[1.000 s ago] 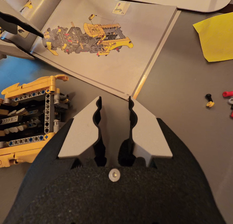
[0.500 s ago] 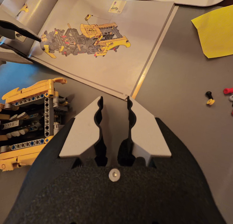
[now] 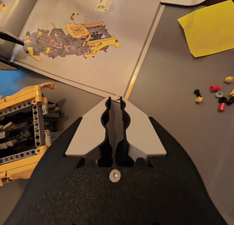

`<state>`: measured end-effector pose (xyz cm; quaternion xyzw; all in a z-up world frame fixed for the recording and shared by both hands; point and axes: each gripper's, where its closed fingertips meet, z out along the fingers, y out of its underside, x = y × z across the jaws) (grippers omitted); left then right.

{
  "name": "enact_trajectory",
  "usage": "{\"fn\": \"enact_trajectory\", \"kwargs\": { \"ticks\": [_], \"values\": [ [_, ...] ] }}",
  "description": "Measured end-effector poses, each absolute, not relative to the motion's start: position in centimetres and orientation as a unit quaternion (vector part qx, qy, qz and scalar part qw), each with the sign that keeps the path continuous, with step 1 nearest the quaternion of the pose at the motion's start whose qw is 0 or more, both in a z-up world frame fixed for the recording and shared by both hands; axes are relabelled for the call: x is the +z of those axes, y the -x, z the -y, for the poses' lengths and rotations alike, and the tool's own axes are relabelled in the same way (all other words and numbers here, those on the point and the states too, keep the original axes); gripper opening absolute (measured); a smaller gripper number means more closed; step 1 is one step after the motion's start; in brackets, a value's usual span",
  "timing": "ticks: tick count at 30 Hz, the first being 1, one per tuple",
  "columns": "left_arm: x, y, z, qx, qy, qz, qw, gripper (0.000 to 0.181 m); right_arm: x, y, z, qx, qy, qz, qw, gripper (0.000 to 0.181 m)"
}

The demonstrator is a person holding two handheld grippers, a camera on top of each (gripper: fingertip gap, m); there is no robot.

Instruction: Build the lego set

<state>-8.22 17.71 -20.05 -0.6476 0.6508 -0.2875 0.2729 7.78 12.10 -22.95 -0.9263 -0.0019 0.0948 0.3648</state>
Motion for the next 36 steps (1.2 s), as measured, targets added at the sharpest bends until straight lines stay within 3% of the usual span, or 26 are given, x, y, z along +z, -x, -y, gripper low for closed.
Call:
{"fn": "enact_trajectory", "kwargs": {
  "ticks": [4,11,20,24,27,33,36],
  "values": [
    [-20.0,8.1,-17.6,-0.289,0.646,-0.651,0.272,0.044,-23.2,-8.3,-12.2,0.055,0.930,0.004,0.362,0.000],
    [-20.0,8.0,-17.5,-0.287,0.645,-0.653,0.274,0.044,-22.9,-8.2,-12.1,0.043,0.933,0.024,0.358,0.000],
    [-18.4,6.9,-17.9,-0.297,0.642,-0.633,0.315,0.044,-15.8,-6.6,-14.3,0.138,0.876,0.022,0.461,0.000],
    [-18.7,6.8,-17.8,-0.279,0.640,-0.640,0.321,0.044,-17.8,-7.6,-13.9,0.113,0.915,0.034,0.386,0.000],
    [-18.8,7.0,-17.9,-0.271,0.636,-0.646,0.324,0.044,-20.0,-8.7,-12.6,0.057,0.931,0.085,0.349,0.016],
    [-18.8,7.2,-18.0,-0.282,0.639,-0.641,0.318,0.044,-20.2,-8.4,-12.5,0.025,0.901,0.201,0.384,0.015],
    [-18.8,7.3,-17.9,-0.277,0.637,-0.645,0.319,0.044,-21.5,-8.3,-12.1,0.044,0.911,0.214,0.350,0.015]
  ]
}}
